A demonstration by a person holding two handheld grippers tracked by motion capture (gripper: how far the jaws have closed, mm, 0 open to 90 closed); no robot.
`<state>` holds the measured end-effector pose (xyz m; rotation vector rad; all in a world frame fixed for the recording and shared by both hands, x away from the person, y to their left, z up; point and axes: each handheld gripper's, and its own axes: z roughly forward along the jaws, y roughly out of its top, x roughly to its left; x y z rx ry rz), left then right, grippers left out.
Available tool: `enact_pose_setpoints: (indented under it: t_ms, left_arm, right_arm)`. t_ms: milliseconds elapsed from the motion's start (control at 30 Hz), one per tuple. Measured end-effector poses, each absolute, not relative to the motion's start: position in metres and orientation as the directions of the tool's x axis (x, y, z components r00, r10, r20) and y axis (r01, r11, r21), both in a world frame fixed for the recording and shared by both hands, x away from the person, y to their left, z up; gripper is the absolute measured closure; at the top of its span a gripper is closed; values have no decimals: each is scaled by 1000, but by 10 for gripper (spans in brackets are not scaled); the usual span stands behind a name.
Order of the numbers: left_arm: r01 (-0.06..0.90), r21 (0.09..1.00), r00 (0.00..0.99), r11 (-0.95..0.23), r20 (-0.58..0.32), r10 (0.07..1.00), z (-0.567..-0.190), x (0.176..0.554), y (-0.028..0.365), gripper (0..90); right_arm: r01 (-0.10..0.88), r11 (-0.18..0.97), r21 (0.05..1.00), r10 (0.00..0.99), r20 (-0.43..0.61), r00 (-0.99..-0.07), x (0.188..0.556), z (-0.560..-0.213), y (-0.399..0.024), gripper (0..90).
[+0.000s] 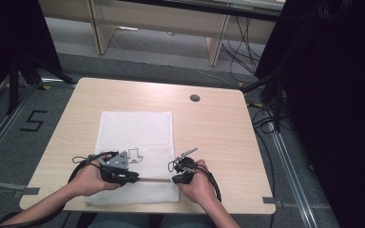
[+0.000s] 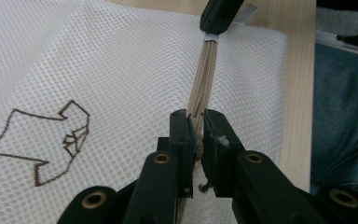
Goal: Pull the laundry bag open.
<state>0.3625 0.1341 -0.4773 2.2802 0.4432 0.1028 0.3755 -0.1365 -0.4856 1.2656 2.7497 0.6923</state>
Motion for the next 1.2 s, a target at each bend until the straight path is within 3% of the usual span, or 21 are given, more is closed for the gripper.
enact_pose_setpoints:
  t_ms: [1200]
  left_arm:
    - [310,741,924,-595,-87,373,-477,359,155,819]
  right_arm:
    - [703,576,416,724,140,-676,377,-486,-138,900]
